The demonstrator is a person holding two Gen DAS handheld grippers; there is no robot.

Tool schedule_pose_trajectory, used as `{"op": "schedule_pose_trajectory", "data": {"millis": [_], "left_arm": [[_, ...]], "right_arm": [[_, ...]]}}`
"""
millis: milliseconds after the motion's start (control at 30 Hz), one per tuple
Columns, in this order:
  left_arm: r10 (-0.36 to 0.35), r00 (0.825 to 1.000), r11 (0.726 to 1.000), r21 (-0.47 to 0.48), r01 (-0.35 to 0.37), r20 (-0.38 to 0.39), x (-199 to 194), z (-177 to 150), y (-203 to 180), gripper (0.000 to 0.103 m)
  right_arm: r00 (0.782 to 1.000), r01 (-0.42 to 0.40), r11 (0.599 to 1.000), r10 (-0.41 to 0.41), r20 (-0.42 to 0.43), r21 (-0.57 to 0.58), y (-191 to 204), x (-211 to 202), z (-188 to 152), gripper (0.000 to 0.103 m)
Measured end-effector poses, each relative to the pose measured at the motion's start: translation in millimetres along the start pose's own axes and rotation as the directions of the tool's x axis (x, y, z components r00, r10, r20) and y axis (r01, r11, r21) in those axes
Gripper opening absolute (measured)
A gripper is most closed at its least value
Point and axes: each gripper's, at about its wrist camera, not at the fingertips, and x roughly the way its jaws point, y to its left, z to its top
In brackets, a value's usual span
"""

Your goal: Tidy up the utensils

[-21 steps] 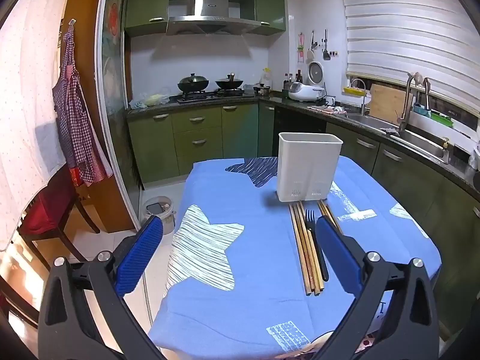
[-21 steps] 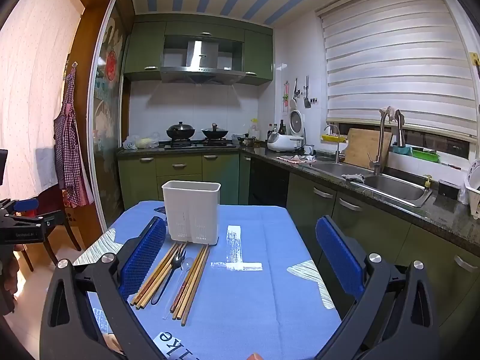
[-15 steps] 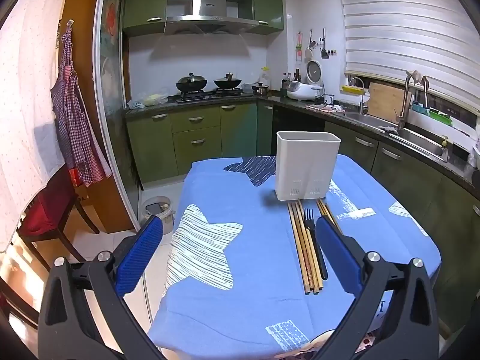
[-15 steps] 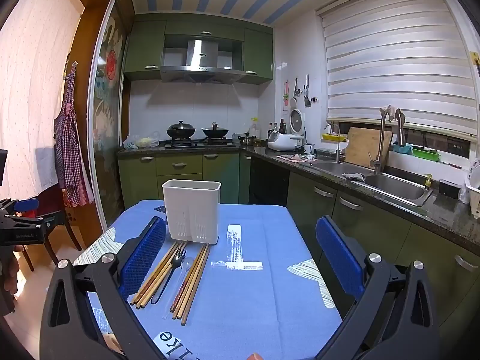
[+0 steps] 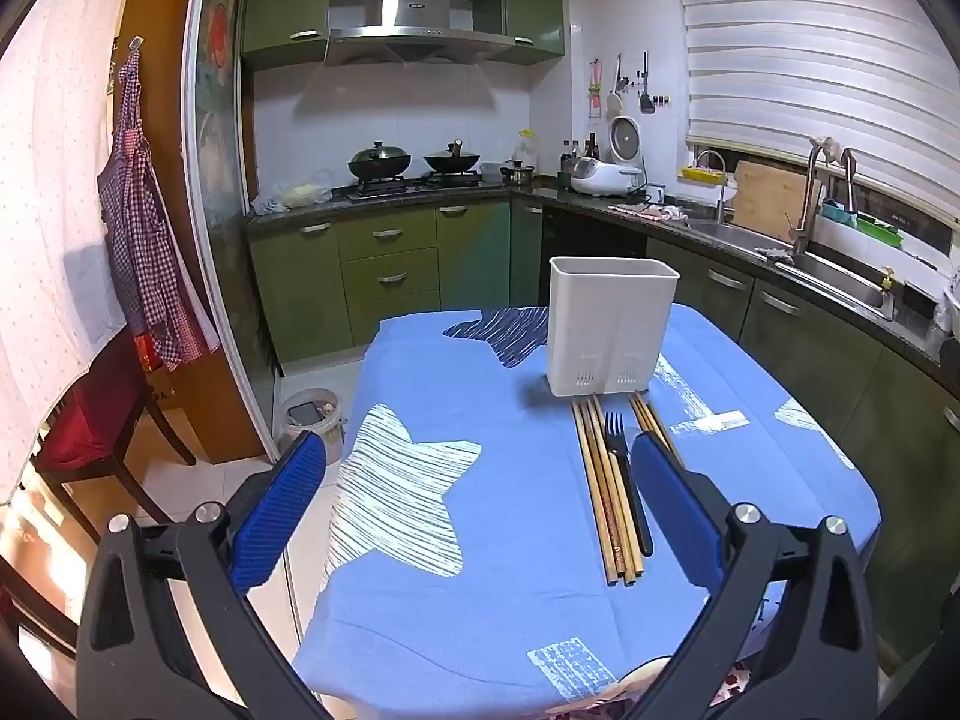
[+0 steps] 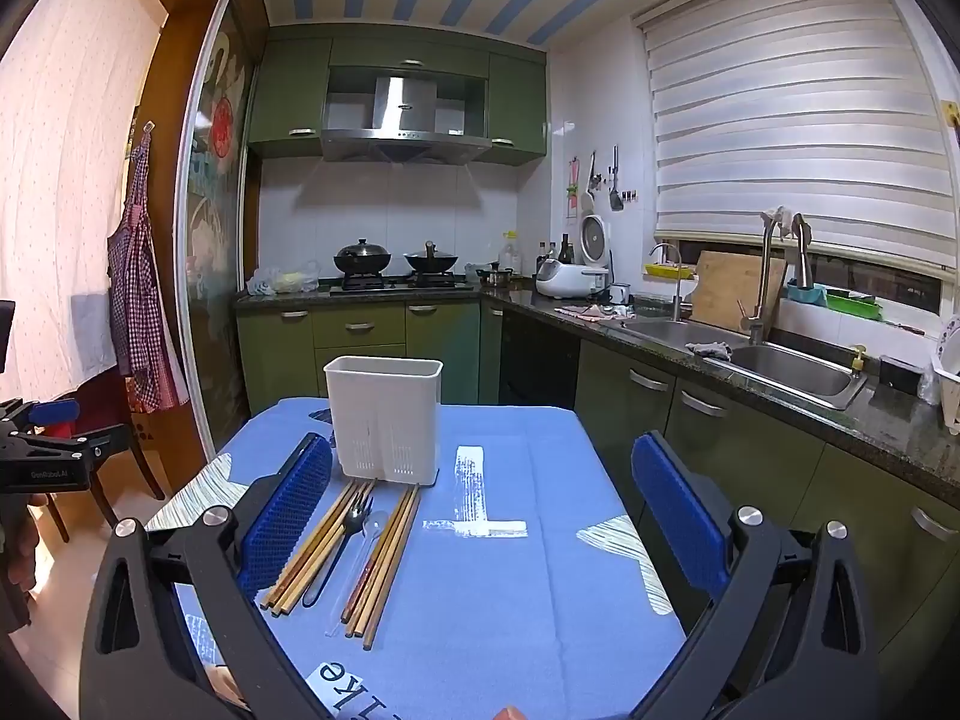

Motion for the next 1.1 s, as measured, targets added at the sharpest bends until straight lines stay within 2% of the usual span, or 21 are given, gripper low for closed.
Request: {"op": "schedule_pose_trajectory", "data": {"millis": [267,333,1100], "left_arm": [[0.001,1.000,1.000,0.004,-0.001,0.000,5,-5,-9,0.097],[-0.001,1.000,1.000,0.001,0.001,-0.001,0,0,2,0.097],[-0.003,1.000,1.000,0.008,0.003,-0.006,4,-5,-2,0.097]], "right_arm": [[1.000,0.000,1.000,0.000,0.001,-0.001,1,-2,0,0.099],[1.000,-0.001,1.000,0.001,-0.001,0.001,0,-1,0,0.099],[1.000,-0.004,1.000,0.004,-0.006,0.000,4,4,-8,0.099]]}}
